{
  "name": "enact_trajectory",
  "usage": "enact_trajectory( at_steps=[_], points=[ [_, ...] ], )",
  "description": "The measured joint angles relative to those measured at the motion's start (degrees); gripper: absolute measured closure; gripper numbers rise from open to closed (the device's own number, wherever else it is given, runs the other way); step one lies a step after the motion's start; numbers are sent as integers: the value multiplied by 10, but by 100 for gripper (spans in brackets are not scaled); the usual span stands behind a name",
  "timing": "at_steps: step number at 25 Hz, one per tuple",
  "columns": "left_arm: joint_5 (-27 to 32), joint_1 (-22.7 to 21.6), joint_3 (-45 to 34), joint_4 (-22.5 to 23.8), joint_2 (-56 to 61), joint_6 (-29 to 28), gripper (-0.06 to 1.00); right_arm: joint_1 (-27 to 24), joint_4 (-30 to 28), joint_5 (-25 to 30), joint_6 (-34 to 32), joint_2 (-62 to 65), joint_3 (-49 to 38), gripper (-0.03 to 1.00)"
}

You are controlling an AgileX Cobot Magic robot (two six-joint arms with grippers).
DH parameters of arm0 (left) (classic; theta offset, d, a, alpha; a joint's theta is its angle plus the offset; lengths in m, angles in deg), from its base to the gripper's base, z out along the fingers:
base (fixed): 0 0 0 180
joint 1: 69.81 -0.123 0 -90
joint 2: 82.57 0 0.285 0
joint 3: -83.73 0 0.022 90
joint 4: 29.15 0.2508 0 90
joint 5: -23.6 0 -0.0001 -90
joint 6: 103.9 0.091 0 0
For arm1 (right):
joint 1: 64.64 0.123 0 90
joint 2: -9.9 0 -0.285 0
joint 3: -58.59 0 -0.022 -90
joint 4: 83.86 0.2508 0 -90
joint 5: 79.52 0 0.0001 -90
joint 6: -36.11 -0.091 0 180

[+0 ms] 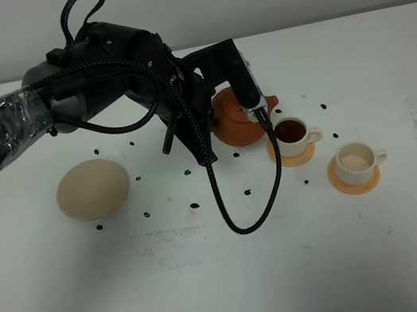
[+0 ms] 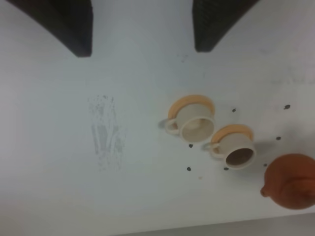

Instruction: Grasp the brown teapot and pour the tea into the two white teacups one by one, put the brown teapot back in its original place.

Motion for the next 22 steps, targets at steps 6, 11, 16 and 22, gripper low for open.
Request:
enact_trajectory(
  at_steps=[6, 11, 16, 22],
  points=[
    [21, -16, 0, -1, 0, -129, 86, 0, 0, 0, 0, 0, 0, 52],
    [16, -20, -19, -4, -10, -149, 86, 0, 0, 0, 0, 0, 0, 52],
    [13, -21, -40, -20, -35, -150, 86, 0, 0, 0, 0, 0, 0, 52],
    [11, -22, -40, -23, -35, -150, 86, 0, 0, 0, 0, 0, 0, 52]
  ],
)
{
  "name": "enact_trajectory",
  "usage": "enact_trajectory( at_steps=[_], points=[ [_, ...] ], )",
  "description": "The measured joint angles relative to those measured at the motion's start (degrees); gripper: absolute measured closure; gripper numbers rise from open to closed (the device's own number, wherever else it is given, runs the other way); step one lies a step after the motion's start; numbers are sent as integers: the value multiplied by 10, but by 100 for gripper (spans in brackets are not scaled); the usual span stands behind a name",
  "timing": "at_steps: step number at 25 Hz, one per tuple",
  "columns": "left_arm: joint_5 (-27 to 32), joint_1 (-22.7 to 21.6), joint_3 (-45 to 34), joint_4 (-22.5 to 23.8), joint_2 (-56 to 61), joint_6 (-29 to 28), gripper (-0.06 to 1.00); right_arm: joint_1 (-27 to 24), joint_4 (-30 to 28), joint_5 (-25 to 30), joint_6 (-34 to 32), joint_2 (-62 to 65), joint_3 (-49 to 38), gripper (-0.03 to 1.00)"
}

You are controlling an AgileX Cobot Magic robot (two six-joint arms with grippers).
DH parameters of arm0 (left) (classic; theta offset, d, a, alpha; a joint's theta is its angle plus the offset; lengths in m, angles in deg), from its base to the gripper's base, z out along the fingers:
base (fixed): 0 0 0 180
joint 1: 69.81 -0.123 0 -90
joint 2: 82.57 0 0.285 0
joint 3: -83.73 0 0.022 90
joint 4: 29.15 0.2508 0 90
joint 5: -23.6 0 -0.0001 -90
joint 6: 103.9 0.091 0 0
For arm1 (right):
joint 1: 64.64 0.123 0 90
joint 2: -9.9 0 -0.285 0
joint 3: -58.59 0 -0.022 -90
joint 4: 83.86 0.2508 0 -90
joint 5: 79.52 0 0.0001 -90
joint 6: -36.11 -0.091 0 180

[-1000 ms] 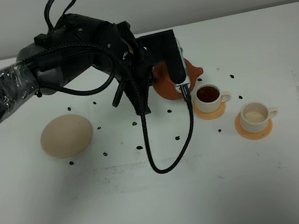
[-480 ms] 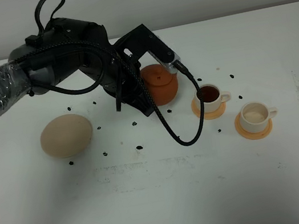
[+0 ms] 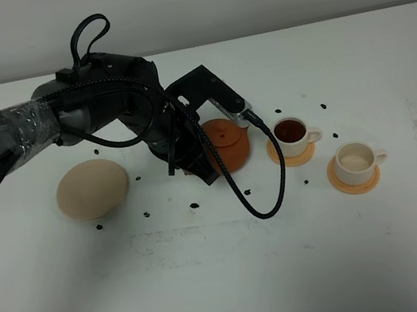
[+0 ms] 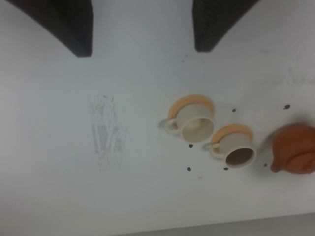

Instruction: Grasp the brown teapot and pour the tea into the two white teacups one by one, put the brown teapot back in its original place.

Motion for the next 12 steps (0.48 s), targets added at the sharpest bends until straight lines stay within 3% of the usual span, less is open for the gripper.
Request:
enact_trajectory(
  at_steps=[6, 12],
  points=[
    [-19, 11, -1, 27, 27, 8, 86, 0, 0, 0, 0, 0, 0, 52],
    [-65, 41, -1, 33, 52, 82, 86, 0, 0, 0, -1, 0, 0, 52]
  ],
)
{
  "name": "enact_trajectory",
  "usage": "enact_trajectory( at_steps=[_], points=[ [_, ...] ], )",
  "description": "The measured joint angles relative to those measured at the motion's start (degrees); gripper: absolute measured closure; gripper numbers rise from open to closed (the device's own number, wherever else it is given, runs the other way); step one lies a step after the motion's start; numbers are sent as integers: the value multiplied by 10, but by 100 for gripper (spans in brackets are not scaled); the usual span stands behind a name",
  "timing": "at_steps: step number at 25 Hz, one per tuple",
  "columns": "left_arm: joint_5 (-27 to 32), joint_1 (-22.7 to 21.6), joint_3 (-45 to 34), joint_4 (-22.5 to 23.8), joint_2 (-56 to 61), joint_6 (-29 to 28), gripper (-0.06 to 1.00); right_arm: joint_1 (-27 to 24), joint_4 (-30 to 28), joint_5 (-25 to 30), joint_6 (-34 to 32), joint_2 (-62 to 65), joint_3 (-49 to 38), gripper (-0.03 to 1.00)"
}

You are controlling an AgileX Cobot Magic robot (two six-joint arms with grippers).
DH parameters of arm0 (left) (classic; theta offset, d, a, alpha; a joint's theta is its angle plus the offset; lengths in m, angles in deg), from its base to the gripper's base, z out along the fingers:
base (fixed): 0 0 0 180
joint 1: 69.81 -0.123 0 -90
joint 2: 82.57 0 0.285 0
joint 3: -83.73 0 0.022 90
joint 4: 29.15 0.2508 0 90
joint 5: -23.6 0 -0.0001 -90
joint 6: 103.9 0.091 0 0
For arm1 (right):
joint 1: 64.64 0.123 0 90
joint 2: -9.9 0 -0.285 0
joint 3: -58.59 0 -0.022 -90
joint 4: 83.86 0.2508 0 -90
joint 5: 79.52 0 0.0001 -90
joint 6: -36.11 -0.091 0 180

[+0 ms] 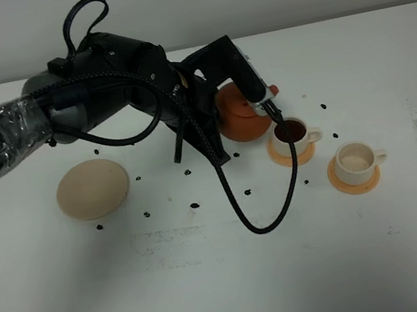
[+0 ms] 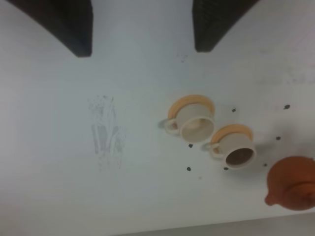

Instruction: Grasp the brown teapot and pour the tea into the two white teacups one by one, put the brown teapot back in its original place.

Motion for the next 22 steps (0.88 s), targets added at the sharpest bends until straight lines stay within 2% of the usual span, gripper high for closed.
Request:
enact_trajectory(
  at_steps=[12, 22],
  points=[
    [-96, 59, 0, 1, -1, 158, 86, 0, 0, 0, 0, 0, 0, 52],
    [-137, 62, 0, 2, -11, 265, 86, 0, 0, 0, 0, 0, 0, 52]
  ],
)
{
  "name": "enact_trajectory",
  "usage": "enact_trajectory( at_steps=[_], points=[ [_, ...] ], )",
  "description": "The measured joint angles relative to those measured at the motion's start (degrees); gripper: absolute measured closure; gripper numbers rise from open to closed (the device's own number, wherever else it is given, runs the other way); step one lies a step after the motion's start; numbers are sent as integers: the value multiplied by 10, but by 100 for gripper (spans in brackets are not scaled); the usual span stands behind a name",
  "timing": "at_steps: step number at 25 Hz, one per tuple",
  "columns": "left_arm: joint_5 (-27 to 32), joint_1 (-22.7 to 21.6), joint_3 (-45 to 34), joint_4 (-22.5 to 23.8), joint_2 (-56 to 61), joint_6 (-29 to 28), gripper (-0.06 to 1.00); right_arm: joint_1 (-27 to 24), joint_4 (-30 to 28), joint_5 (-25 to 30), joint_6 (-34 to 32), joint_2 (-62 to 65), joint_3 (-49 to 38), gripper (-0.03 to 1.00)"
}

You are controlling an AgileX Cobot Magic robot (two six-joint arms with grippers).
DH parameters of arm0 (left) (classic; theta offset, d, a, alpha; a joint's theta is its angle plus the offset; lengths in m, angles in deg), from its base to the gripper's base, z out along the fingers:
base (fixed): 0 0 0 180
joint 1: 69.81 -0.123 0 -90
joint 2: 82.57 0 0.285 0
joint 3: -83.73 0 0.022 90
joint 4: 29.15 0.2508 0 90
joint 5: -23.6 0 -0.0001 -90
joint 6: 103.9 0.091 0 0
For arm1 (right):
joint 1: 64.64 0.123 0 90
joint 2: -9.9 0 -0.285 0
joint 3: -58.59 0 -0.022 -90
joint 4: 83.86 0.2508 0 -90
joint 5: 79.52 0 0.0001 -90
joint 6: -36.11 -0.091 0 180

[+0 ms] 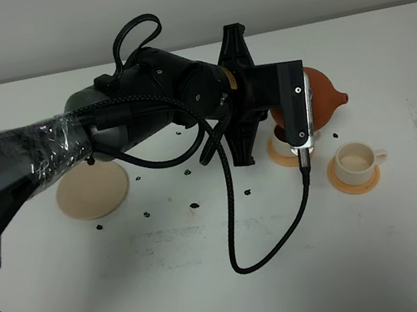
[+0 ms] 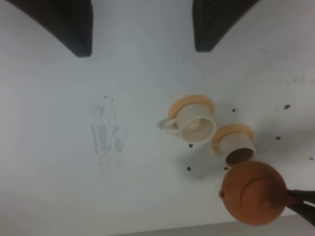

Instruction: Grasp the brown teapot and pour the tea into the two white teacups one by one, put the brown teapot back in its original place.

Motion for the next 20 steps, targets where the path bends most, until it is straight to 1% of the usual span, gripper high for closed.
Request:
enact_trajectory(
  at_steps=[2, 7, 15, 20],
  points=[
    [-5, 1, 0, 0, -8, 13, 86, 0, 0, 0, 0, 0, 0, 52],
    [-33, 10, 0, 6, -25, 25, 86, 0, 0, 0, 0, 0, 0, 52],
    [-68, 19, 0, 48, -31, 37, 86, 0, 0, 0, 0, 0, 0, 52],
    [-77, 21, 0, 69, -31, 78, 86, 0, 0, 0, 0, 0, 0, 52]
  ],
)
